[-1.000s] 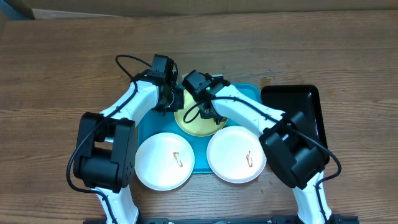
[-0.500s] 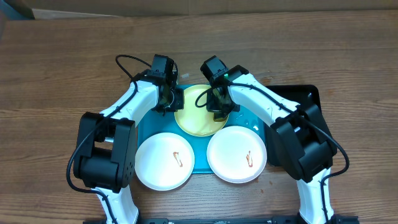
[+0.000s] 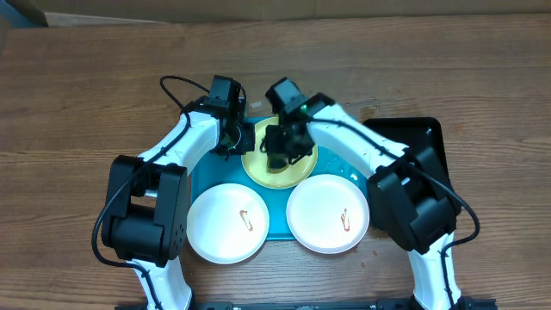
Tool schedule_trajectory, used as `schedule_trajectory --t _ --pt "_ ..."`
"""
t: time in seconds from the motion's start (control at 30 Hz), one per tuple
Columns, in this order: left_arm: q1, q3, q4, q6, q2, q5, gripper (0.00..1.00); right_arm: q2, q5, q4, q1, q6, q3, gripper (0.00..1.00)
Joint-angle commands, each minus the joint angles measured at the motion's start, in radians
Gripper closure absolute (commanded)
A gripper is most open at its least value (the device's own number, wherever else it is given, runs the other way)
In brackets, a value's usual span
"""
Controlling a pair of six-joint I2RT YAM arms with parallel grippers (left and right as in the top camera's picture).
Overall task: Clean dirty plates on tray and stack at the side
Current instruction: 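Scrub the yellow plate with the sponge held in the right gripper, then return the sponge to the black tray and release it with right gripper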
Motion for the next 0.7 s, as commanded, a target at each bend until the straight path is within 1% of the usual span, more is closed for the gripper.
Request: schedule_trajectory --t 0.0,0.17,0.3,0.4,0.5,0.67 --pt "0.001 0.002 0.006 -0.011 0.012 -0.04 0.96 -0.057 -0.071 -0.064 -0.084 -0.074 0.109 0.96" --pt "0.001 0.002 0.006 -0.011 0.012 -0.04 0.96 -0.151 -0.052 -0.225 -0.175 -0.213 0.157 0.96" --pt "0.001 0.002 0.006 -0.011 0.012 -0.04 0.95 -0.21 0.156 -0.38 -0.269 -0.227 0.157 0.96" --pt "0.001 0.002 0.006 -0.011 0.012 -0.04 0.94 -0.214 0.254 -0.473 -0.347 -0.227 0.154 0.96" --pt "0.001 0.002 0.006 -0.011 0.012 -0.04 0.94 -0.214 0.312 -0.506 -0.431 -0.223 0.114 0.96" --pt "0.001 0.002 0.005 -0.011 0.012 -0.04 0.94 -0.212 0.332 -0.486 -0.527 -0.223 0.003 0.96"
